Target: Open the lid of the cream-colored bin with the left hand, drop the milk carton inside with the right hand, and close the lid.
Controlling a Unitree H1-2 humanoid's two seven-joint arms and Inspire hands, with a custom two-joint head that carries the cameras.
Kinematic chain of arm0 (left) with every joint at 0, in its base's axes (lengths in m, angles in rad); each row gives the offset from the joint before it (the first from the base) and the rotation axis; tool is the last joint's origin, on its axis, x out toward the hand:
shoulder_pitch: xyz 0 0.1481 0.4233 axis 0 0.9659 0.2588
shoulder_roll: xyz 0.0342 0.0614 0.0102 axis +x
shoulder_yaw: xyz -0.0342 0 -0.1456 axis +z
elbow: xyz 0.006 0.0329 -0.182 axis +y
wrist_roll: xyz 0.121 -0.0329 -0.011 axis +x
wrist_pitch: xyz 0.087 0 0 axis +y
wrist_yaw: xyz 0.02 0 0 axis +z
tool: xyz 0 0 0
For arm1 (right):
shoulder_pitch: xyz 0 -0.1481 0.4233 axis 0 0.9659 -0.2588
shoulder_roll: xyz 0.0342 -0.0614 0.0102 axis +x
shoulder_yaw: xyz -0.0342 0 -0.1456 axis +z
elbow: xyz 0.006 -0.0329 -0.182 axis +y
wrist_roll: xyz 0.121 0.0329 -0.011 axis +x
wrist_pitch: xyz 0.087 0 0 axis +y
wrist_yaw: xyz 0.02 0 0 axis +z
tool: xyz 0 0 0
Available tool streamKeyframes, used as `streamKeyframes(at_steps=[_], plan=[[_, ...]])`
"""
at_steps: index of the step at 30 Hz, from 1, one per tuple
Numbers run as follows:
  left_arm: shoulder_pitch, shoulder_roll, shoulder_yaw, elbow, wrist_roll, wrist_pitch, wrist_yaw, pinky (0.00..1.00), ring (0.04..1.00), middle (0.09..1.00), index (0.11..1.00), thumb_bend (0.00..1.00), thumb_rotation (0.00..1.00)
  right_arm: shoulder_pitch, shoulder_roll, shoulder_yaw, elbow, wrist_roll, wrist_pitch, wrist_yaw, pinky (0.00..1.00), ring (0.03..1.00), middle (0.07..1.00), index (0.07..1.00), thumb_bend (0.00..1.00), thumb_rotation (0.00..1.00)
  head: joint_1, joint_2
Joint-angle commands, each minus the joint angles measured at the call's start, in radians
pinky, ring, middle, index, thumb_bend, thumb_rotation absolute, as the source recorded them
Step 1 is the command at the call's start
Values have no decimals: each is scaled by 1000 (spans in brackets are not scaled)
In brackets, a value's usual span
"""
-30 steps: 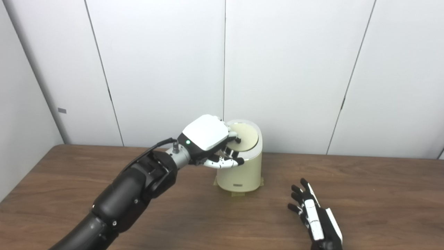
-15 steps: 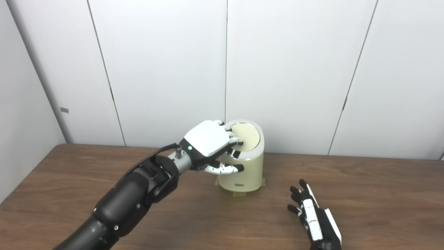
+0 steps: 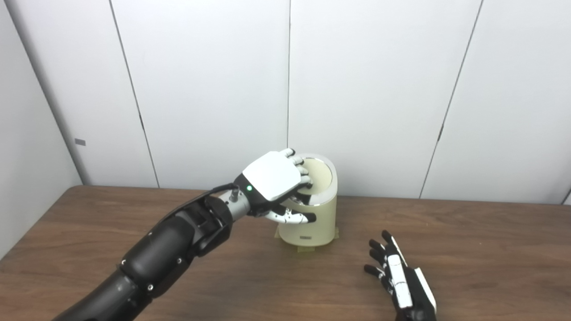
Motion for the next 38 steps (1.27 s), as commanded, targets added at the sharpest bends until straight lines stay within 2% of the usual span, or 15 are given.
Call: streamKeyframes(at_steps=[1,4,5,6,9,12,15,21,26,28,31,38], plan=[[-12,0,42,-32,-44,18,0,907,876,814,806,545,1000,-37,10,-9,-31,13,-19,-2,786,913,901,971,610,1000,1,1],[15,-30,127,-107,-118,64,-1,870,869,824,830,496,1000,-39,4,-22,-40,36,-15,7,816,924,915,977,611,1000,2,1],[34,-50,167,-141,-165,95,-7,862,869,827,834,488,1000,-41,1,-27,-42,46,-17,10,821,926,917,977,612,1000,2,2],[52,-70,201,-167,-208,118,-10,812,861,836,840,478,1000,-42,-1,-32,-43,55,-21,13,832,938,925,982,611,1000,2,1],[102,-123,281,-230,-311,172,-14,753,840,839,840,463,1000,-48,-4,-48,-40,76,-33,14,851,949,930,980,622,1000,3,1],[175,-188,370,-304,-464,246,-21,783,864,862,848,433,997,-52,-12,-59,-40,69,-54,6,837,935,922,967,654,1000,6,5],[245,-239,430,-375,-565,318,-24,809,879,868,853,393,1000,-51,-22,-59,-50,61,-63,7,824,929,921,960,680,1000,9,8],[405,-314,529,-482,-735,428,1,849,898,877,904,456,1000,-46,-42,-49,-69,53,-67,15,862,941,936,960,701,1000,12,21],[536,-366,584,-531,-859,455,35,898,918,904,935,481,1000,-44,-57,-46,-84,58,-58,30,898,954,948,964,687,1000,18,38],[578,-394,603,-534,-915,451,54,919,929,929,955,371,1000,-42,-64,-47,-85,61,-61,36,912,959,957,966,687,1000,23,42],[644,-447,638,-526,-1011,447,86,955,963,959,984,366,1000,-43,-73,-54,-85,78,-54,48,940,973,973,972,688,1000,33,53],[745,-503,658,-454,-1131,360,121,1000,1000,997,1000,398,1000,-46,-93,-48,-81,87,-50,72,995,999,999,988,671,1000,42,77]])
